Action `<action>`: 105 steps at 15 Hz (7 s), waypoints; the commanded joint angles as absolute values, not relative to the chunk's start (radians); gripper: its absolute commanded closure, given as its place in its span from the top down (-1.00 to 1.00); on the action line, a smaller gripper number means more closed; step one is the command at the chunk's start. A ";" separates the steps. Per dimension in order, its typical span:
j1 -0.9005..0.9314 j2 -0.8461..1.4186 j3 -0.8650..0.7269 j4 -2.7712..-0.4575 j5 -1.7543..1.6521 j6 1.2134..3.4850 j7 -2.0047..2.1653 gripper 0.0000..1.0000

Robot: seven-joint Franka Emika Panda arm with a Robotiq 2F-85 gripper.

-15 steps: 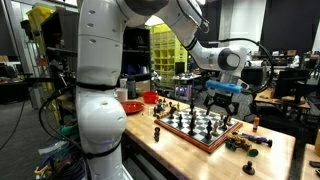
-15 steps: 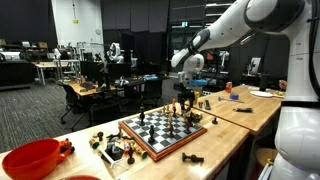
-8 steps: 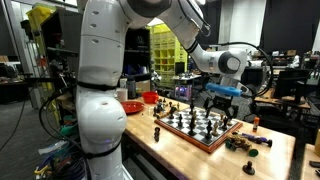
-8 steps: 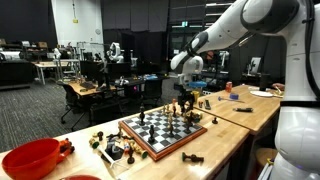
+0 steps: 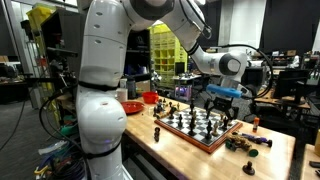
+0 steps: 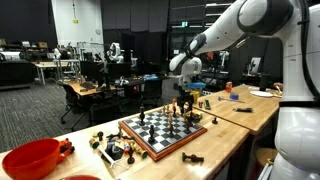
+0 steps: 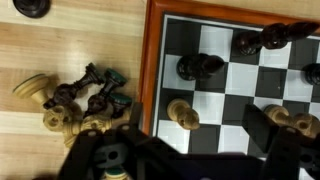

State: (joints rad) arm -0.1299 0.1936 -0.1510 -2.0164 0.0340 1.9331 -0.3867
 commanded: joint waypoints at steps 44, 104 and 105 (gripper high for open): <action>-0.044 -0.013 -0.044 -2.034 -0.023 1.953 -0.399 -0.59; -0.104 0.818 0.047 -0.983 -0.083 1.410 -0.717 -0.90; -0.104 0.822 0.047 -0.981 -0.083 1.409 -0.717 -0.90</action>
State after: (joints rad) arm -0.0980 0.8001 0.0395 -1.0236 -0.0871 1.4429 -0.7032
